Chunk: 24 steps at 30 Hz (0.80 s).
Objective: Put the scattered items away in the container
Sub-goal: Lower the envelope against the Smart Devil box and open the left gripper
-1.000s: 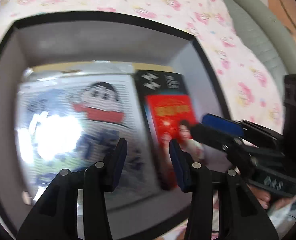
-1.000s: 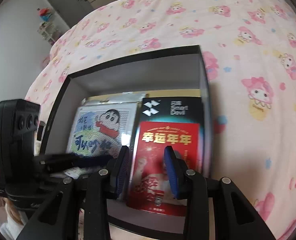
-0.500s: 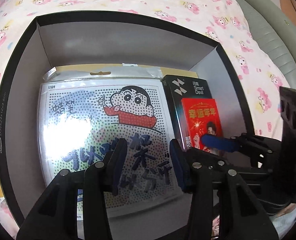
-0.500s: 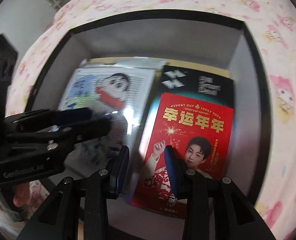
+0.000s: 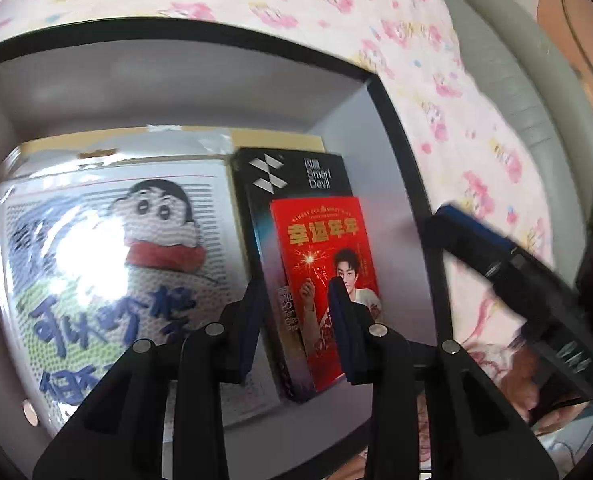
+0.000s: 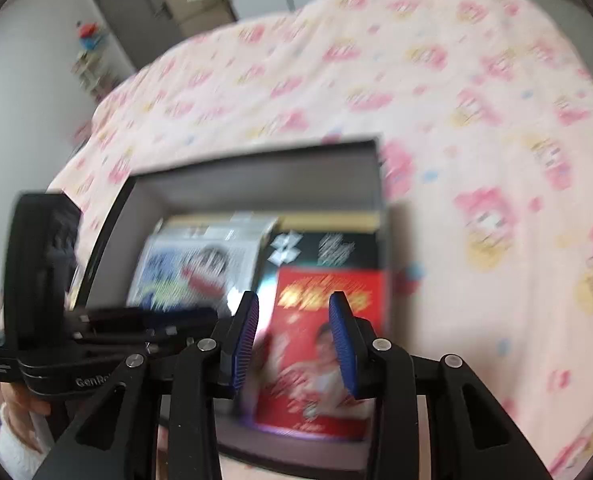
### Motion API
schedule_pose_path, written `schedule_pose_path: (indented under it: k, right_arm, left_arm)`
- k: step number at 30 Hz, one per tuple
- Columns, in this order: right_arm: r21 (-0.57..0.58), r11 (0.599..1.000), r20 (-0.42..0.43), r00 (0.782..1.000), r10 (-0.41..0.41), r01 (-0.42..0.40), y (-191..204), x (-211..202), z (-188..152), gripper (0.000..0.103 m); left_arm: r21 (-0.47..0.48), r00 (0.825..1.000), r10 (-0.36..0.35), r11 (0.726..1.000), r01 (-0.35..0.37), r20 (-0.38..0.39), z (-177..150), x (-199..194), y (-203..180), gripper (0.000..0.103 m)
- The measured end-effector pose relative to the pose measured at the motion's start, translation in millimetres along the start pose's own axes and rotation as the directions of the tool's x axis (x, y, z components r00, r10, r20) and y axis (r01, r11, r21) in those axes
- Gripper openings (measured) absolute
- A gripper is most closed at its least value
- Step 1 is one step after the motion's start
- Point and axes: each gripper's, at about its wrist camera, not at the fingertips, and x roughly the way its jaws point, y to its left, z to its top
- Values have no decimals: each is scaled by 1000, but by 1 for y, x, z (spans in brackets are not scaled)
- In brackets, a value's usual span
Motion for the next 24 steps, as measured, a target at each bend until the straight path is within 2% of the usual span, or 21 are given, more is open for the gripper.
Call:
schedule_pose_path:
  k: [3,5,7,10,13,16,19,22,24]
  right_arm:
    - [53,999,6,1000,8,-8,-11,0,4,33]
    - [75,997,-15,1000,7,-5,-15,3,3,33]
    - [76,997,-17,1000,-1,2,-18,3,1,33]
    - [88,996,-14,1000,4,-3,-20,-5,3,33]
    - [110,994,18,1000,8,-10,-22,-10,2,33]
    - [128,992,43,999,0,-6,-28,-15,4,33]
    - [144,990,34,999,9,-14,-32,-11,6,33]
    - [153,988,22,999,25,-28,-33,-8,6,33]
    - [174,984,25,999,41,-45,-33,-11,2,33]
  left_arm:
    - [6,997,55,998,-55,-59,-3,18,-11,33]
    - [24,992,111,994,-110,-67,-6,26,-17,33]
    - [28,988,136,991,-134,-67,-8,26,-19,34]
    - [-18,993,113,993,-114,-36,-8,16,-18,34]
    - [-38,992,115,993,-113,45,-11,-3,-17,34]
    - [-20,998,60,998,-60,8,-13,3,-23,34]
    - [16,996,91,996,-90,-24,-13,15,-31,33]
    - [12,992,120,993,-119,-42,-11,16,-36,33]
    - [-3,995,65,998,-65,-77,-9,20,-39,34]
